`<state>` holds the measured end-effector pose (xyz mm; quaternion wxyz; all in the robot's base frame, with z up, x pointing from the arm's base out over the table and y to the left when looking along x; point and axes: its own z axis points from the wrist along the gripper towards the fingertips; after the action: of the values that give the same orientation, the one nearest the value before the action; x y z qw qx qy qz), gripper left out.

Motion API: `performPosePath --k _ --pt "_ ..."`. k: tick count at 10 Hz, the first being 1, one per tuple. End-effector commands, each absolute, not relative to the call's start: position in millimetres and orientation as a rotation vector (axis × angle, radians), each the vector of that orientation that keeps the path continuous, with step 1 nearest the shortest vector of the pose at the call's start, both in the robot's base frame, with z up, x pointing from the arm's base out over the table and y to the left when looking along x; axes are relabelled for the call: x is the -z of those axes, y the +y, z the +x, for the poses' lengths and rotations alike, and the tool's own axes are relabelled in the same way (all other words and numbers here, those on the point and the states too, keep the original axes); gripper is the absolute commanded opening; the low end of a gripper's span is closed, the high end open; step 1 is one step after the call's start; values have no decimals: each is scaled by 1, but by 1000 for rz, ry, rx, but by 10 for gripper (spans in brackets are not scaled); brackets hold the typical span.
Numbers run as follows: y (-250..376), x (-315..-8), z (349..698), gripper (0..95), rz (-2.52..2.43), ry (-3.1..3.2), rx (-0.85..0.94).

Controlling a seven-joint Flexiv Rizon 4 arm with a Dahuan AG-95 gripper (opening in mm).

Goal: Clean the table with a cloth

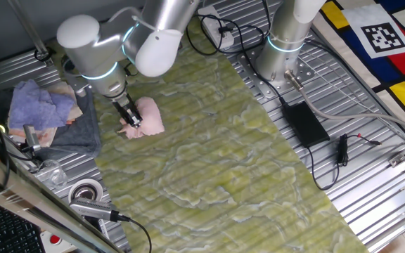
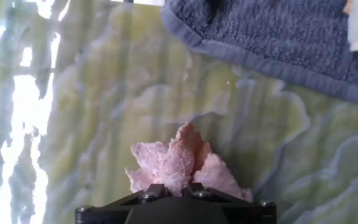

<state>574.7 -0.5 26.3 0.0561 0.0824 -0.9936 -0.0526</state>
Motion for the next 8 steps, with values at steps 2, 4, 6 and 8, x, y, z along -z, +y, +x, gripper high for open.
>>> performPosePath --k 2,4,6,8 --pt "-50 -31 588 0 641 -2929 -26" --pt "-100 -42 595 0 839 -2857 -48" --pt "-111 -40 589 0 835 -2856 -23" --pt "-106 -37 588 0 799 -2871 -18"
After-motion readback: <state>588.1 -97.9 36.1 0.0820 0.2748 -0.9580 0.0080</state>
